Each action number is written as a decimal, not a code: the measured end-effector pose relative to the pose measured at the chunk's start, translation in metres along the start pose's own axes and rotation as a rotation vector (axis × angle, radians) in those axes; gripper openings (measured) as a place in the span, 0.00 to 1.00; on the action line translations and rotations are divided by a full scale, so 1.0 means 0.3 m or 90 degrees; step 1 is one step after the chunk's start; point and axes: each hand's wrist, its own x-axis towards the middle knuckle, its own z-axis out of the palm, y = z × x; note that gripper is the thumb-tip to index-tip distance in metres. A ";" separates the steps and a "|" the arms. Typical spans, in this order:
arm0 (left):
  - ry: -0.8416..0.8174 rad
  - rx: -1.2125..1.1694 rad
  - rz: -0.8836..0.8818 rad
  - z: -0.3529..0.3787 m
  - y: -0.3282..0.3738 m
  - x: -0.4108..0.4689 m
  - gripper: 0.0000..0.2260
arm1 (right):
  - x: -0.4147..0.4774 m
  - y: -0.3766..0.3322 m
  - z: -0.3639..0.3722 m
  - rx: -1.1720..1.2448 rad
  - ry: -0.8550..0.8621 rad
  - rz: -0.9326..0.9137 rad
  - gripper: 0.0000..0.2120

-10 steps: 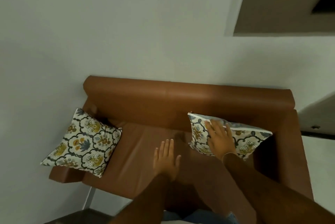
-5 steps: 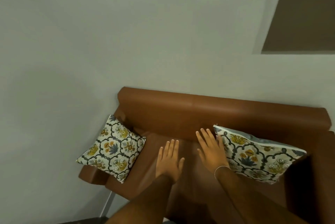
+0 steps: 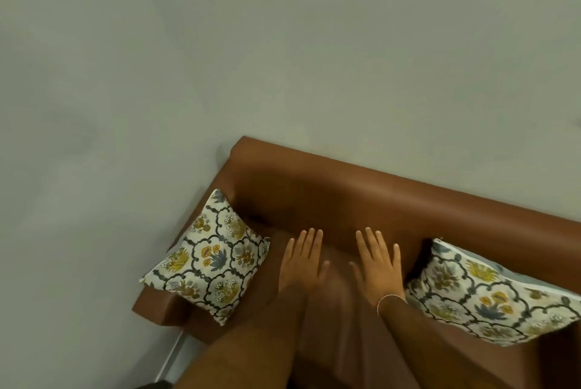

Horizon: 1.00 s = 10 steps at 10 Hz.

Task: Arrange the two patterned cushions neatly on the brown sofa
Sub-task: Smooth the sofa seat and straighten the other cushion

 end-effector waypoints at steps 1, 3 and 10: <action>-0.007 0.013 -0.006 0.014 -0.192 -0.014 0.33 | 0.027 -0.122 0.015 0.001 0.002 0.005 0.34; -0.001 -0.013 -0.060 -0.055 -0.419 0.011 0.33 | 0.092 -0.270 0.044 0.011 -0.003 0.019 0.33; -0.245 -0.229 -0.580 0.169 -1.299 -0.062 0.68 | -0.133 -0.161 0.248 -0.046 -0.100 0.152 0.34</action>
